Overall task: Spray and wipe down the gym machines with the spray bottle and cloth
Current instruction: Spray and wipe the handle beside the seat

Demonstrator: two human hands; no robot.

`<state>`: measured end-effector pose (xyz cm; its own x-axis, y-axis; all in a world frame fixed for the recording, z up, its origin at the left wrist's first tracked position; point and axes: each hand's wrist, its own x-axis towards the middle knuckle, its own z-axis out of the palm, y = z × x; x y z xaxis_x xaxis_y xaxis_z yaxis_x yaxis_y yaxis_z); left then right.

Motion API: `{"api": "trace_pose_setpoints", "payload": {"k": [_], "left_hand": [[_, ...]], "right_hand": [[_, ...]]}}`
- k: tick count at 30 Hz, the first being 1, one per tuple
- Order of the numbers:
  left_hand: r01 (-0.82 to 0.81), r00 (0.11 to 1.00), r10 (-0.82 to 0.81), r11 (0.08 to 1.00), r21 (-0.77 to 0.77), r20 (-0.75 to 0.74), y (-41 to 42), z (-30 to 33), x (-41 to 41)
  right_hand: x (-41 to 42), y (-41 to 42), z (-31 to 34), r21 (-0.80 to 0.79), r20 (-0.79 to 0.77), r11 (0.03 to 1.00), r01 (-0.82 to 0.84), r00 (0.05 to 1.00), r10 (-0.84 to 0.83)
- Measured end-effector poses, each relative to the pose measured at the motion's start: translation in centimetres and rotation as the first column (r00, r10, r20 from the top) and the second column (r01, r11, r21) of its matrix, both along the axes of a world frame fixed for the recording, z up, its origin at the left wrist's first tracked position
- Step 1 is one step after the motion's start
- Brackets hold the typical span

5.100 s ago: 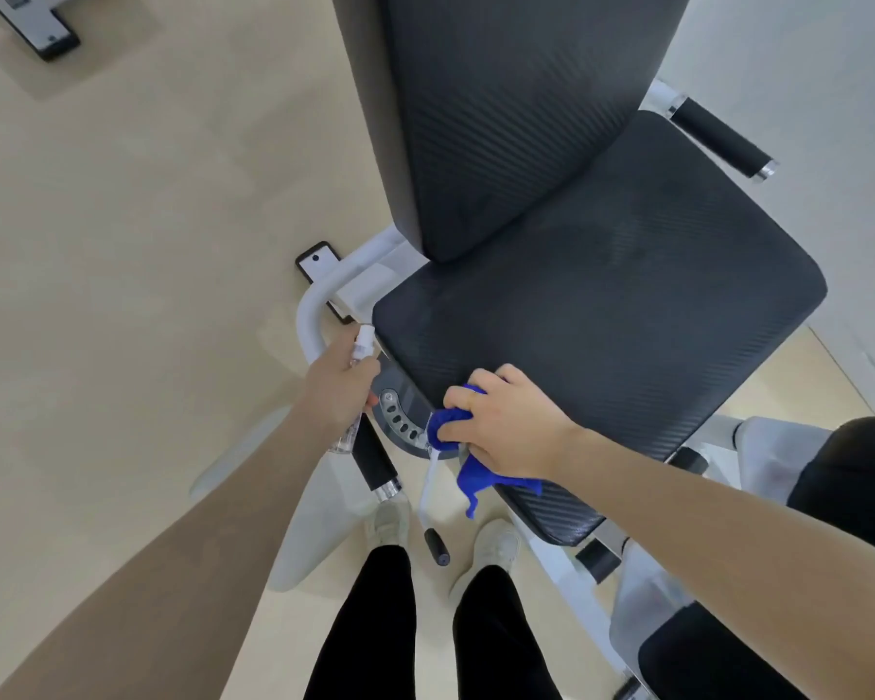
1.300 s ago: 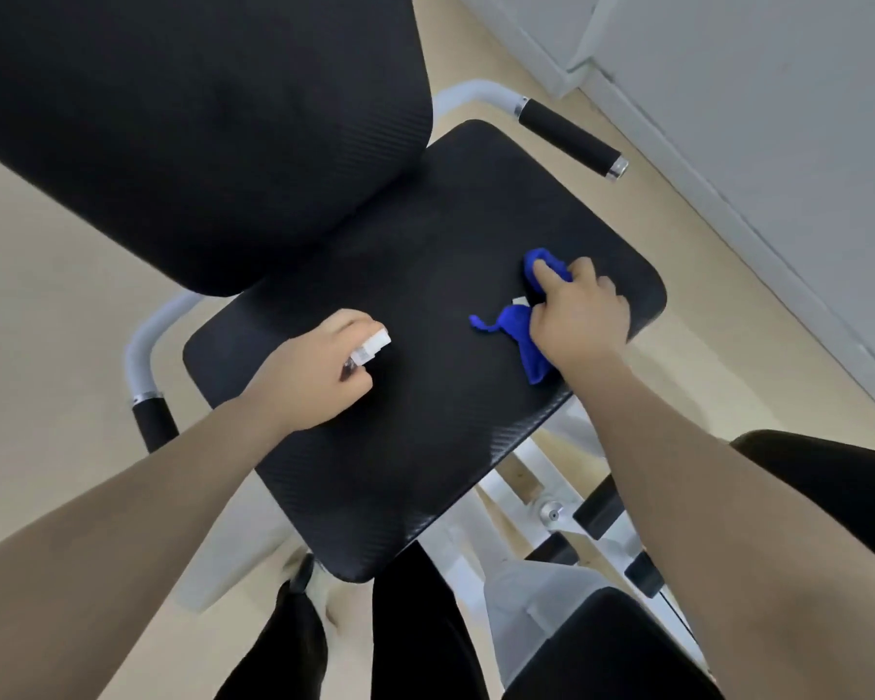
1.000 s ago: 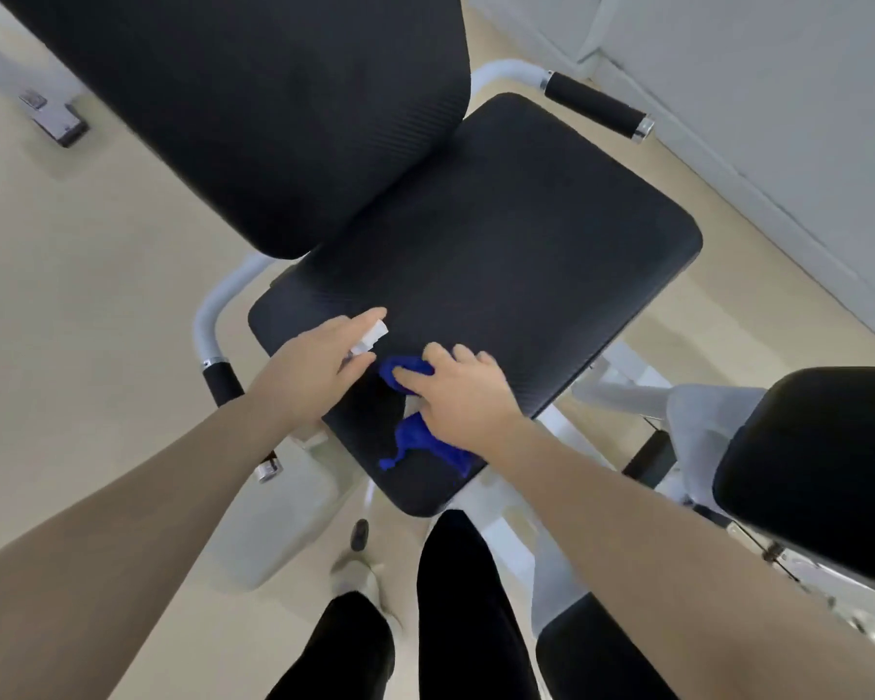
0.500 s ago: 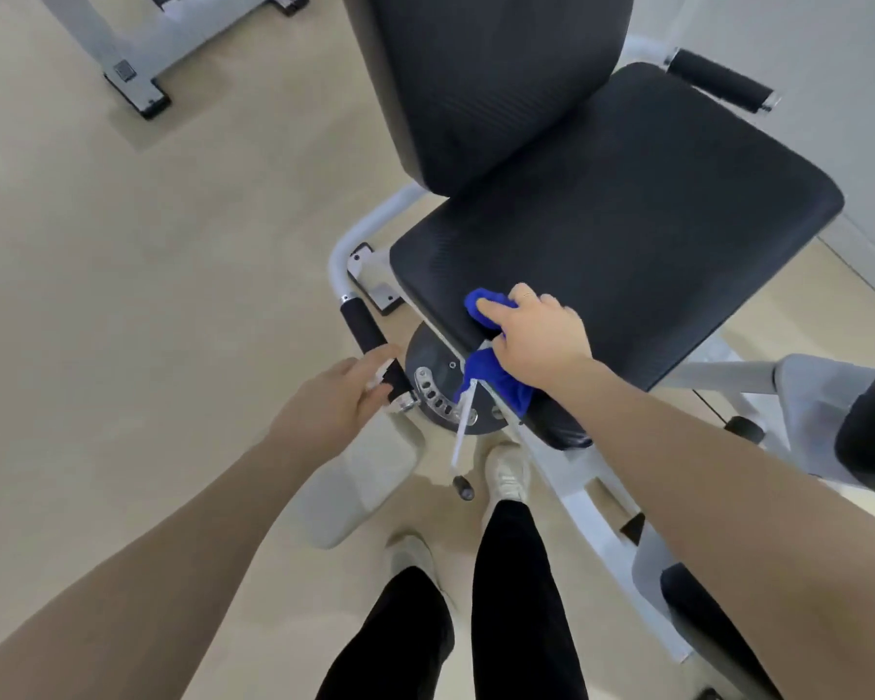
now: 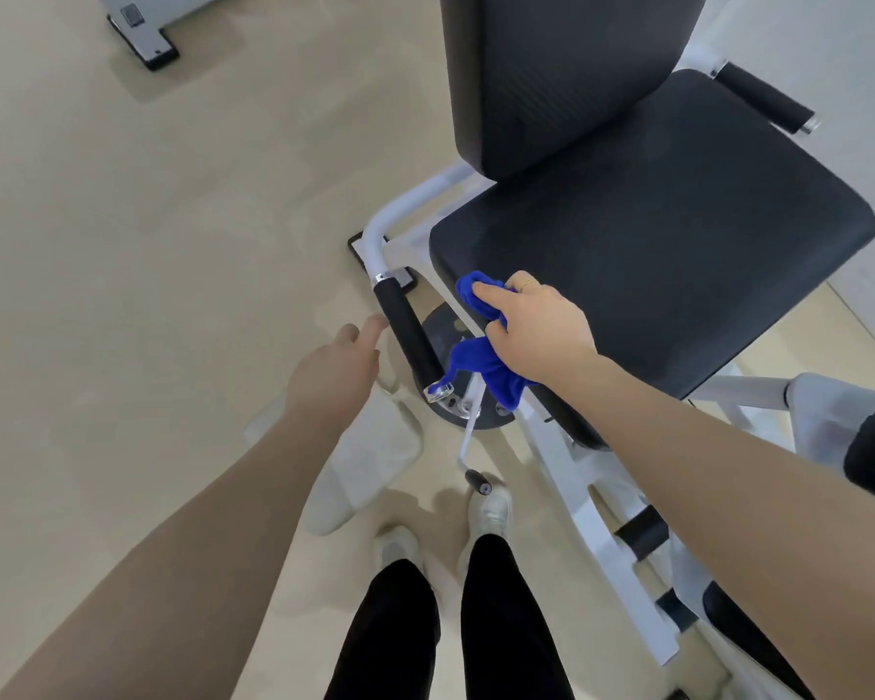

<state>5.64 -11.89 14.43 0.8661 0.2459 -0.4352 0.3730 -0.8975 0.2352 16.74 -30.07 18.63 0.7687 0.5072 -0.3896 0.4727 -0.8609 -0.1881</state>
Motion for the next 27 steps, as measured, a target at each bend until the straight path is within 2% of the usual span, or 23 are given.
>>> {"api": "trace_pose_setpoints", "payload": {"k": [9, 12, 17, 19, 24, 27], "left_hand": [[-0.085, 0.996, 0.085, 0.994, -0.071, 0.003, 0.4, 0.3, 3.2], [-0.045, 0.999, 0.044, 0.997, -0.058, -0.018, 0.4, 0.4, 2.7], [0.078, 0.986, -0.089, 0.994, -0.081, -0.142, -1.3, -0.1, -1.3], [0.1, 0.985, -0.113, 0.989, -0.105, -0.131, -2.3, -0.6, -1.4], [0.04, 0.996, -0.051, 0.989, -0.142, -0.072, -2.1, -1.4, -1.2], [-0.004, 0.999, -0.004, 0.984, -0.177, -0.044, -1.1, -1.0, -1.2]], "right_hand": [[1.3, -0.2, 0.3, -0.055, 0.046, 0.998, 0.038, 0.998, -0.036], [1.3, 0.1, 0.4, -0.057, 0.033, 0.998, 0.03, 0.999, -0.028], [1.1, 0.5, -0.1, -0.066, -0.017, 0.998, 0.006, 1.0, -0.007], [0.9, 0.7, -0.3, -0.064, -0.024, 0.998, -0.004, 1.0, 0.002], [-0.4, 1.5, -1.3, -0.094, -0.053, 0.992, -0.083, 0.995, 0.079], [-0.9, 2.3, -1.7, -0.122, -0.009, 0.984, -0.128, 0.992, 0.128]]}}
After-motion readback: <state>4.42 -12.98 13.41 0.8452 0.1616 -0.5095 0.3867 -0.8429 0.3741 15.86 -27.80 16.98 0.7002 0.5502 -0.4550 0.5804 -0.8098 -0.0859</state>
